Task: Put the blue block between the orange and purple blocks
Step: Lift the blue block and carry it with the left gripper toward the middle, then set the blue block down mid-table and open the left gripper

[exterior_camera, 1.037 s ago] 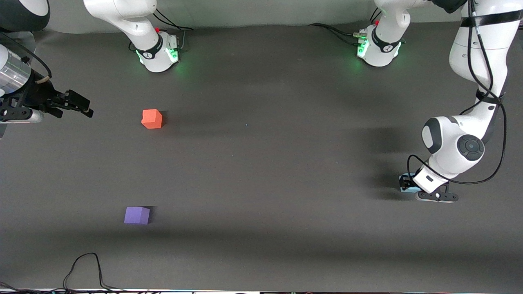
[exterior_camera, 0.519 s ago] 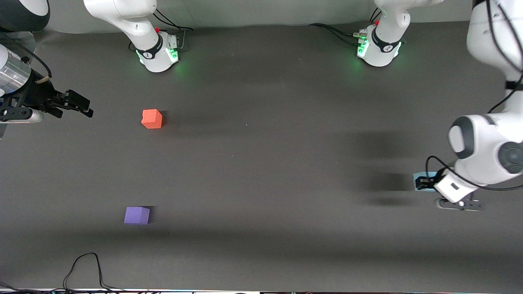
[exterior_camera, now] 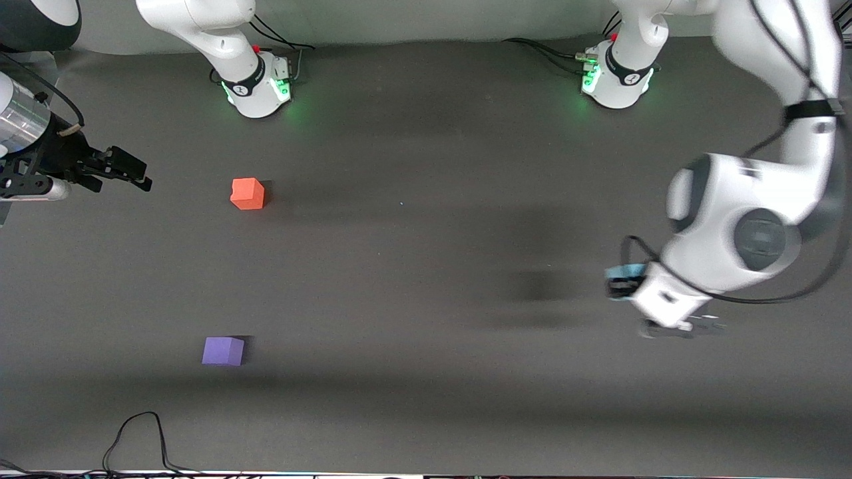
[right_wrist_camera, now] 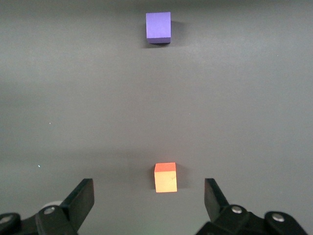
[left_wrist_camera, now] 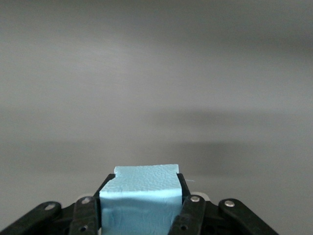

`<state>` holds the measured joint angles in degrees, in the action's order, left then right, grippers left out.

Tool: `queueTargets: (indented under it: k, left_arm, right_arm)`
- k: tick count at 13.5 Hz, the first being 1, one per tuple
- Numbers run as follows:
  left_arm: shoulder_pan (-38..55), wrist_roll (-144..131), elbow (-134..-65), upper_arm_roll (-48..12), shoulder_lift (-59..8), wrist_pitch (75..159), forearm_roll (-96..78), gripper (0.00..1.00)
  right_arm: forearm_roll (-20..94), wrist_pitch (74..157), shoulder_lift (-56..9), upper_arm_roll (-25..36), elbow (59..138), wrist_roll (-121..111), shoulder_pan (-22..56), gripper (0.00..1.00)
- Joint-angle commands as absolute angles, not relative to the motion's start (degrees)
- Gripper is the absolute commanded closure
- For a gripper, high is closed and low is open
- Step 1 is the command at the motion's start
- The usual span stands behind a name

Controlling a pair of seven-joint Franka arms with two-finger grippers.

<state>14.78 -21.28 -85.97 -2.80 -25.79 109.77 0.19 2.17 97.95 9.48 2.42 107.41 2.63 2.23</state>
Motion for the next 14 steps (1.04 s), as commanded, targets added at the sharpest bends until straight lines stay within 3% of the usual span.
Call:
queueTargets:
  k: [1, 8, 14]
  left_arm:
    - [24.9, -34.1, -80.9, -1.5, -29.3, 109.0, 0.2, 0.54]
    - [47.0, -58.2, -69.4, -1.4, -43.6, 114.5, 6.3, 0.54]
    - [52.6, -65.6, -69.4, -1.2, -53.0, 125.4, 11.0, 0.54]
  right_arm:
    - [1.4, 98.4, 10.1, 2.5, 107.9, 1.4, 2.4, 0.00]
    - [1.5, 98.4, 10.4, 2.5, 107.9, 1.4, 2.5, 0.00]
    - [1.6, 98.9, 10.2, 2.5, 107.9, 1.5, 2.4, 0.00]
